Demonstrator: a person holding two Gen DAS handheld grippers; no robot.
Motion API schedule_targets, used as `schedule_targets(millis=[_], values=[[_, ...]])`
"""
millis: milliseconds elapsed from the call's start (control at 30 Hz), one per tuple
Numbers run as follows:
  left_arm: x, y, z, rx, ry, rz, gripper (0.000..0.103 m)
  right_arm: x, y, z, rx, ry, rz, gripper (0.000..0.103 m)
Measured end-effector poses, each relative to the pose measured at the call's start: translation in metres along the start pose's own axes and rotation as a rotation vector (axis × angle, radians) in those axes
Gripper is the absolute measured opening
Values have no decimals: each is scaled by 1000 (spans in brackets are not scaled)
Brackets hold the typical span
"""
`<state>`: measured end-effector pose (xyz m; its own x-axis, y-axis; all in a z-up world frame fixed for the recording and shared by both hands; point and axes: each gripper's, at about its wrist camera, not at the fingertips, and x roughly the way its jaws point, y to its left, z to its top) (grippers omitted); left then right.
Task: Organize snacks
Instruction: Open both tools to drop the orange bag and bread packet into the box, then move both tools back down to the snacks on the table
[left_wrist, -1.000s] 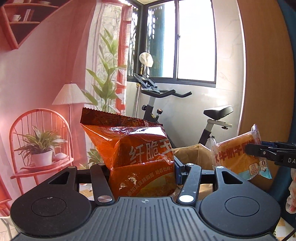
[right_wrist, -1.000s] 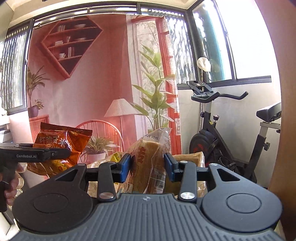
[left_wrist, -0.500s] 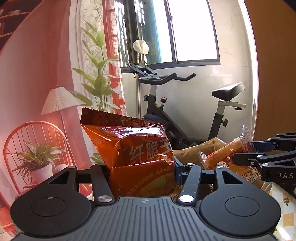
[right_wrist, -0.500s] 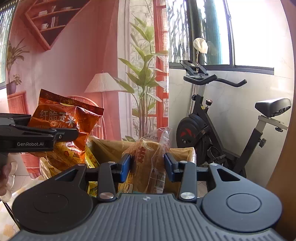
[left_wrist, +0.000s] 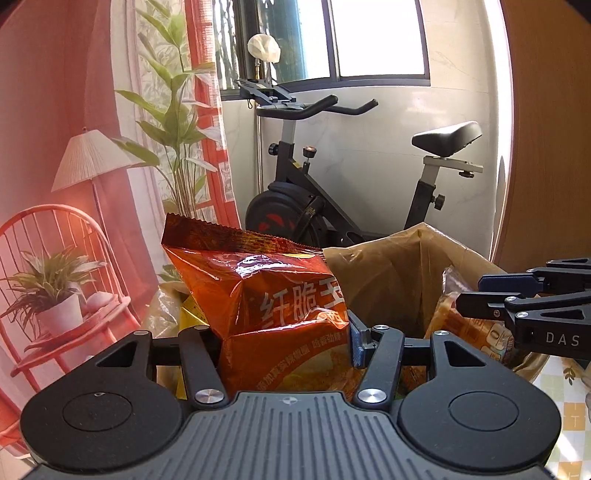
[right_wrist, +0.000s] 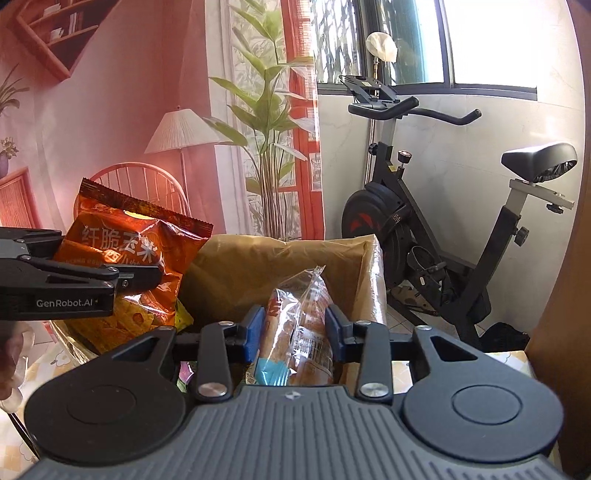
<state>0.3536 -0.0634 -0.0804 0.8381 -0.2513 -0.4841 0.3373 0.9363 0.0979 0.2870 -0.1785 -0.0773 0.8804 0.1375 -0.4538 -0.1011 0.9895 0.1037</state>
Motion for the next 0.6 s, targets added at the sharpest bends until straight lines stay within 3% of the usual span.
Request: schedule_targets(millis=[167, 267, 467, 600], values=[[-9, 3, -3, -11, -11, 0, 82, -7, -1, 1, 29, 7, -3, 36], [-19, 6, -1, -25, -37, -14, 88, -13, 2, 2, 23, 3, 4, 36], [-41, 17, -2, -88, -55, -23, 88, -28, 4, 1, 28, -15, 13, 37], [-62, 38, -12, -173, -53, -49, 88, -44, 6, -3, 13, -34, 38, 46]])
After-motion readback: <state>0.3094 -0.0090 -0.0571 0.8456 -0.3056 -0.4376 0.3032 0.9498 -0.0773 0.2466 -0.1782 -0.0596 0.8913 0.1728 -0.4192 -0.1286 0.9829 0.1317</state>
